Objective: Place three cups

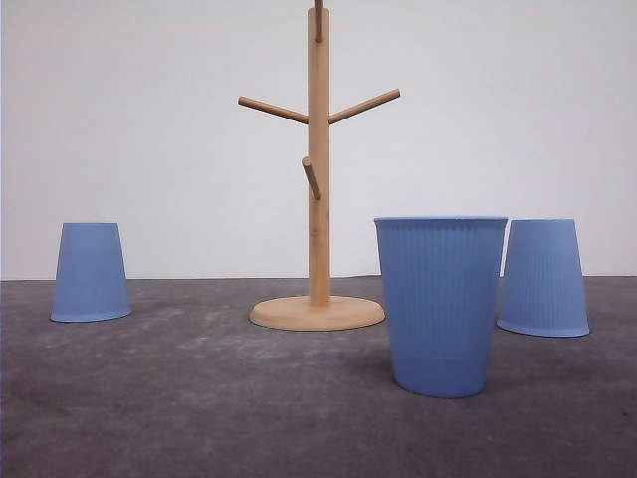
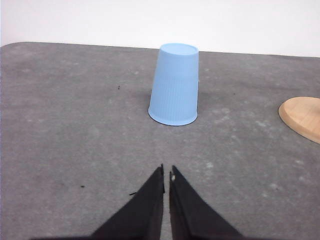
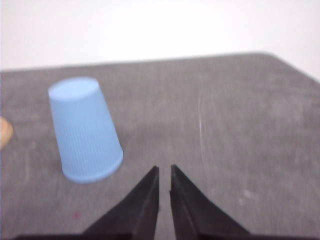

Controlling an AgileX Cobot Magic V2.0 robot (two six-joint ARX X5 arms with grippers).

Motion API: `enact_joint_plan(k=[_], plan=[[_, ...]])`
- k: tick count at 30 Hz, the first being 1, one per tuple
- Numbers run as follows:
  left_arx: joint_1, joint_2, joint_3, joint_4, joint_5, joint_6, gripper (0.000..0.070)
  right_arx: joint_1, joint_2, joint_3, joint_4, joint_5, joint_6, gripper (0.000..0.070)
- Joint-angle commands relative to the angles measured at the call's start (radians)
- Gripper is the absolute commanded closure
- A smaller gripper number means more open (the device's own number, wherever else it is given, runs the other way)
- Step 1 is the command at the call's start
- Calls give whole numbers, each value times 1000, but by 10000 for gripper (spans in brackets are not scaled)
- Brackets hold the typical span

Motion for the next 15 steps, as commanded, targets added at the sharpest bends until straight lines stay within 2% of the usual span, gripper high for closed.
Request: enact_joint_plan(k=[1, 5, 8, 9, 13, 15], plan=[[-1, -1, -18, -3, -1, -79, 700, 0, -1, -3, 49, 0, 12, 660], [-1, -1, -18, 6, -1, -226, 700, 0, -1, -2, 103, -5, 26, 659], [-1, -1, -18, 56, 0, -376, 700, 0, -1, -2, 135, -7, 100, 662], [-1, -1, -16, 83, 0, -404, 700, 0, -1, -2, 145, -6, 117, 670], [-1, -1, 10, 179, -1, -415, 700, 0, -1, 7, 235, -4, 160, 694], [0, -1, 37, 210, -2, -392, 697, 0, -1, 35, 250, 2, 170, 694]])
